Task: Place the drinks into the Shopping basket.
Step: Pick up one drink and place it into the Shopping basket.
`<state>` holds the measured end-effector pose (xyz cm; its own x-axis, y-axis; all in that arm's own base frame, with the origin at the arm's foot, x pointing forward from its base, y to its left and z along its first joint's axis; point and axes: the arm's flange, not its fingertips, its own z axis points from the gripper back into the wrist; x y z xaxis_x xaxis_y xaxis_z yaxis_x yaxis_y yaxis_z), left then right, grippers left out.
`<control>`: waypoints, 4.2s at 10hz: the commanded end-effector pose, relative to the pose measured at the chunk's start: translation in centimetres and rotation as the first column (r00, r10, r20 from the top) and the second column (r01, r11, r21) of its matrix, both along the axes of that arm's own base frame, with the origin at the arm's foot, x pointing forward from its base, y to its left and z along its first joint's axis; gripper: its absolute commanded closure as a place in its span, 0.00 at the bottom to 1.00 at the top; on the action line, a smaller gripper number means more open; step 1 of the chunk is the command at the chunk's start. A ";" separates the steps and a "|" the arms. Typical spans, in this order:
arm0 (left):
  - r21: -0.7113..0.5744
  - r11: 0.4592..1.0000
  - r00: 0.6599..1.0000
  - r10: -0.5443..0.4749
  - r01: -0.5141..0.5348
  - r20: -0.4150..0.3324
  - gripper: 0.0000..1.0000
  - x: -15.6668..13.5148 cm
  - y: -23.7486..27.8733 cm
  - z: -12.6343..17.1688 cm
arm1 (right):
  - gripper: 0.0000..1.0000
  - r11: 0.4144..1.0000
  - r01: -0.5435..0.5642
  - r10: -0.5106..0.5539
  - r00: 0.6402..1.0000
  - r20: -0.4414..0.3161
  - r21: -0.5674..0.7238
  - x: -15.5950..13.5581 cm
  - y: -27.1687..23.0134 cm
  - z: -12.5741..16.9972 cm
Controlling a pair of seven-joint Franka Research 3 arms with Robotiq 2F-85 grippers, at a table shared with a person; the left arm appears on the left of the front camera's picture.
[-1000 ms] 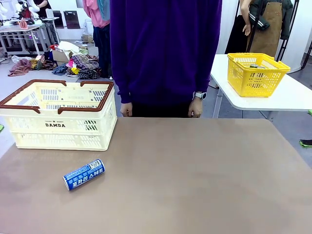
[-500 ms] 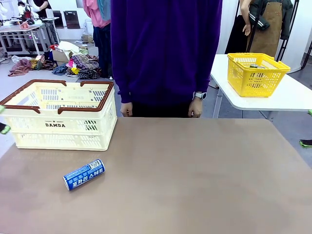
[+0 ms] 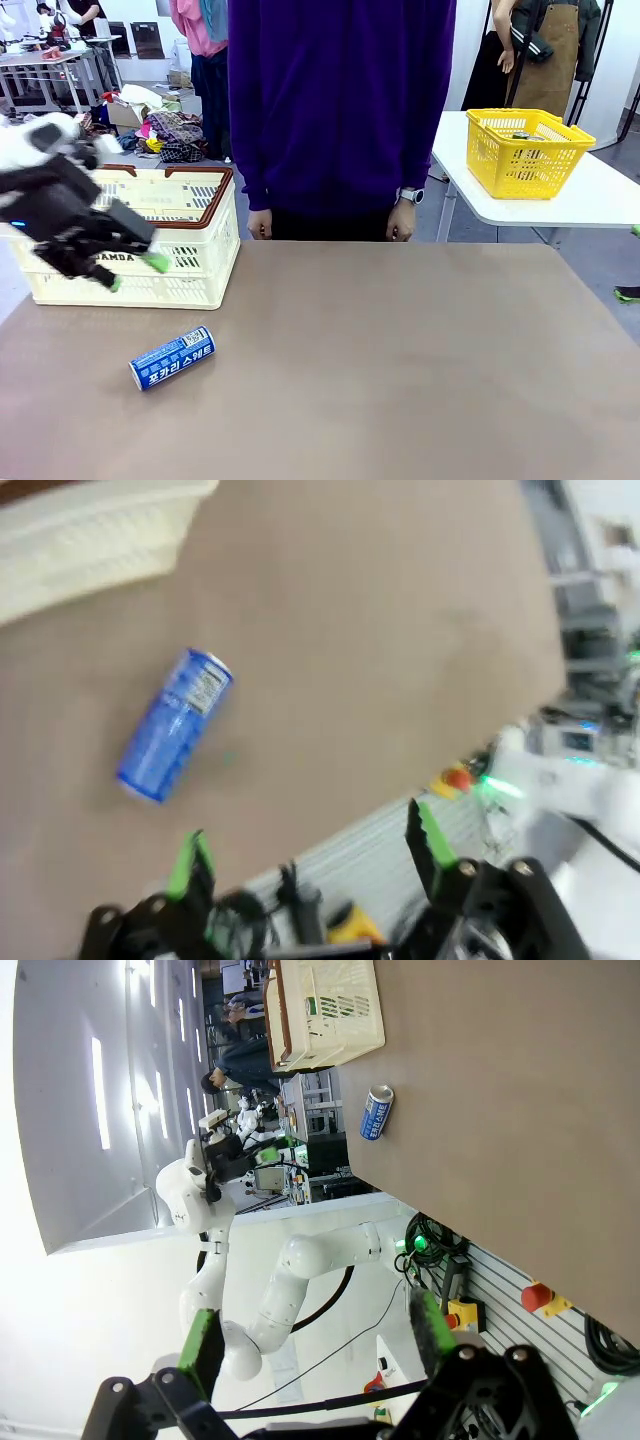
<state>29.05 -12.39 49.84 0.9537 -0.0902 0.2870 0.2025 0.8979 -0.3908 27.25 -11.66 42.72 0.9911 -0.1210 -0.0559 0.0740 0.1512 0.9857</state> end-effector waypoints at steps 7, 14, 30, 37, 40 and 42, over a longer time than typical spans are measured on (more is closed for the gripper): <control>0.095 0.994 0.997 0.055 -0.060 0.060 0.00 0.9 -2.4 -1.3 | 0.00 1.000 0.008 -0.008 1.000 -0.008 0.016 0.0 0.1 0.4; 0.257 0.714 0.750 -0.657 0.651 -0.078 0.00 3.1 1.5 -5.4 | 0.00 1.000 0.008 -0.008 1.000 -0.008 0.016 0.0 0.1 0.4; 0.359 0.697 0.774 -0.617 0.621 -0.141 0.00 5.2 -1.8 -18.8 | 0.00 1.000 0.008 -0.008 1.000 -0.008 0.016 0.0 0.1 0.4; 0.330 0.667 0.741 -0.635 0.668 -0.218 0.60 3.9 -2.5 -21.6 | 0.00 1.000 0.008 -0.008 1.000 -0.008 0.016 0.0 0.1 0.4; 0.333 0.656 0.733 -0.635 0.678 -0.242 1.00 3.7 -2.5 -22.0 | 0.00 1.000 0.008 -0.008 1.000 -0.008 0.016 0.0 0.1 0.4; 0.309 0.664 0.732 -0.639 0.681 -0.237 1.00 3.3 -2.2 -21.7 | 0.00 1.000 0.008 -0.008 1.000 -0.008 0.016 0.0 0.1 0.4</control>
